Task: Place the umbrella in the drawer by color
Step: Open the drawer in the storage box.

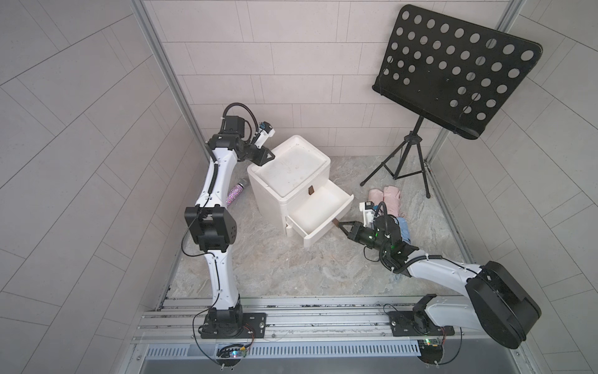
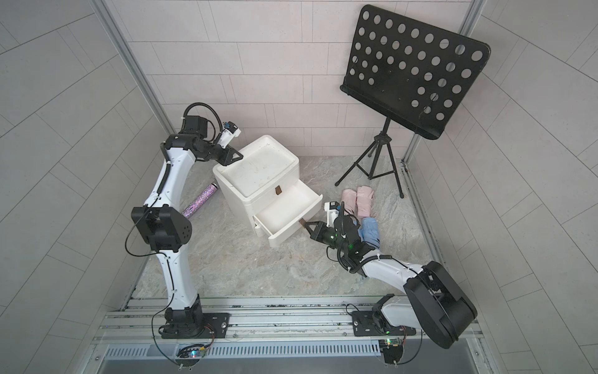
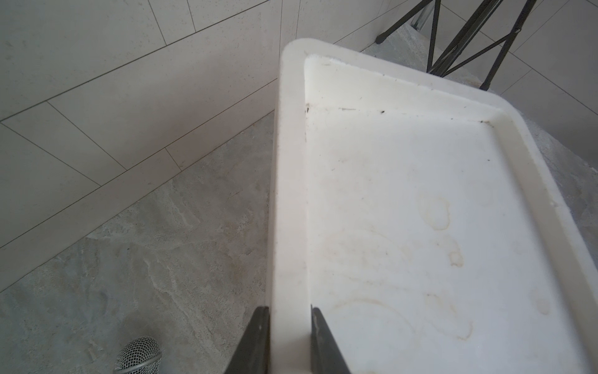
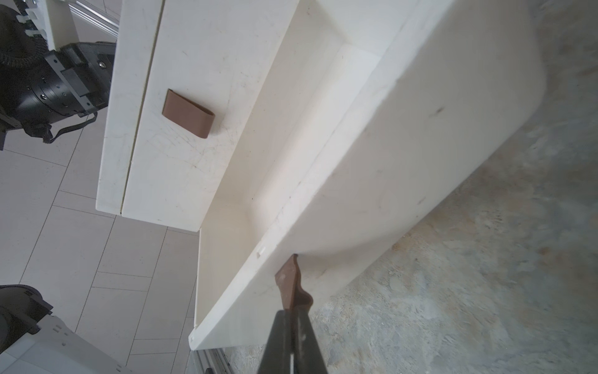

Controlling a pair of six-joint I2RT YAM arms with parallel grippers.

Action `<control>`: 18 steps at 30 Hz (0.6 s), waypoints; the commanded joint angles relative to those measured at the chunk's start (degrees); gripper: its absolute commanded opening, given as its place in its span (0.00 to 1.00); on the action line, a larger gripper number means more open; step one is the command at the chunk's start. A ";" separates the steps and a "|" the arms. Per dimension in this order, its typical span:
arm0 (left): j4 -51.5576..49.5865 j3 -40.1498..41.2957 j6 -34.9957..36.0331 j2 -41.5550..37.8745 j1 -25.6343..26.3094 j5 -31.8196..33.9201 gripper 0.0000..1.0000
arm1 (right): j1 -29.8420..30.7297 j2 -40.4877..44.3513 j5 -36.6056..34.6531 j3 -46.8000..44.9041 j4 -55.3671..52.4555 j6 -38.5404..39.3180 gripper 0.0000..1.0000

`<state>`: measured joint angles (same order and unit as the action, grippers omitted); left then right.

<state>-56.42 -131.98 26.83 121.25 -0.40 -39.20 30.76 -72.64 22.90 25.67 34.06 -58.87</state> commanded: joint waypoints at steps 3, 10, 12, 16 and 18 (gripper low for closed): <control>-3.79 -0.82 -5.22 1.82 -0.48 -2.57 0.17 | 0.35 1.53 0.20 -0.35 -0.96 1.41 0.00; -2.74 -1.49 -7.45 1.04 -0.61 -3.78 0.51 | 0.35 3.59 -1.40 1.21 -6.55 3.20 0.32; -2.56 -2.23 -8.05 1.03 -0.52 -3.78 0.64 | 0.30 5.52 -2.55 1.54 -9.06 4.01 0.46; -2.24 -3.58 -9.23 0.93 -0.68 -3.61 0.75 | 0.09 10.71 -6.00 3.22 -18.42 6.54 0.64; -2.00 -3.85 -9.55 0.80 -0.71 -3.19 0.78 | -0.30 13.05 -6.76 4.02 -22.05 8.12 0.67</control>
<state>-57.54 -133.69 18.35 121.62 -0.89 -41.63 30.76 -62.39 19.00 27.62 19.44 -53.65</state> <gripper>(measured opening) 0.776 0.665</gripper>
